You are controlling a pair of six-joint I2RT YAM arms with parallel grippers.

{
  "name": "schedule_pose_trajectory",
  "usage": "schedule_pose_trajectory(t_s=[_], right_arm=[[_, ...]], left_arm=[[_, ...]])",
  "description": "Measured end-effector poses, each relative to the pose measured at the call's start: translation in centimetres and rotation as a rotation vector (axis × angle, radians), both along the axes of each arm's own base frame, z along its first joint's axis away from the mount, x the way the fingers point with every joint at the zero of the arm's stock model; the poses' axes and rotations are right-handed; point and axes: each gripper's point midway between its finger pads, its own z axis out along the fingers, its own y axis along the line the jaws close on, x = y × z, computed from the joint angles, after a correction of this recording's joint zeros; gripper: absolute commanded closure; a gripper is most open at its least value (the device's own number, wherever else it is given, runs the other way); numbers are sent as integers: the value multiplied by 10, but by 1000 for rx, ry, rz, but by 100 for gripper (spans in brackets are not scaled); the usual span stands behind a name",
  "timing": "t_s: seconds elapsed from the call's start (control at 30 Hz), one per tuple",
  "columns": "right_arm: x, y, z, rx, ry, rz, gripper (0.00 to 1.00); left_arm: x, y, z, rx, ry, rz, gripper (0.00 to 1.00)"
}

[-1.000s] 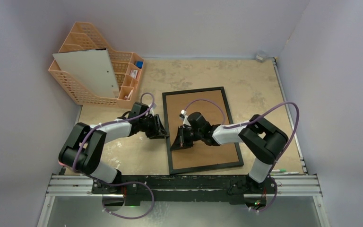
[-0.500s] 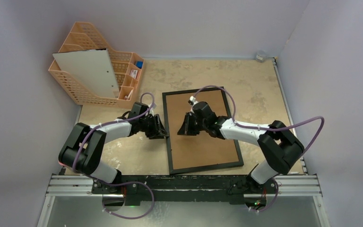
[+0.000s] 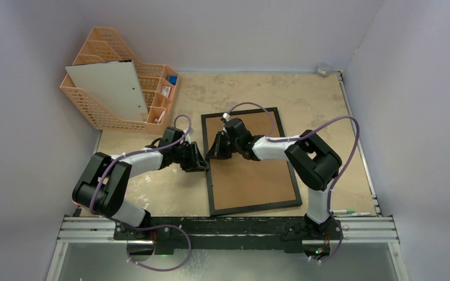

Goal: Put the photo into the frame

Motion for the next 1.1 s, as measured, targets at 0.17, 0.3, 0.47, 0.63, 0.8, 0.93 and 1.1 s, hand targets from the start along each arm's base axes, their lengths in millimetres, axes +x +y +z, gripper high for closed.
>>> schedule_pose_trajectory(t_s=[0.17, 0.3, 0.47, 0.63, 0.8, 0.93, 1.1], right_arm=[[3, -4, -9, -6, 25, -6, 97], [6, -7, -9, 1, 34, -8, 98], [8, -10, -10, 11, 34, -5, 98], [2, -14, -15, 24, 36, 21, 98], [0, -14, -14, 34, 35, 40, 98], [-1, -14, -13, 42, 31, 41, 98], [0, -13, -5, 67, 9, 47, 98]], left_arm=[[0, 0, 0, 1, 0, 1, 72], [0, 0, 0, 2, 1, 2, 72], [0, 0, 0, 2, 1, 2, 73], [0, 0, 0, 1, 1, 2, 73], [0, 0, 0, 1, 1, 2, 73], [0, 0, 0, 1, 1, 2, 73], [0, 0, 0, 1, 1, 2, 73]])
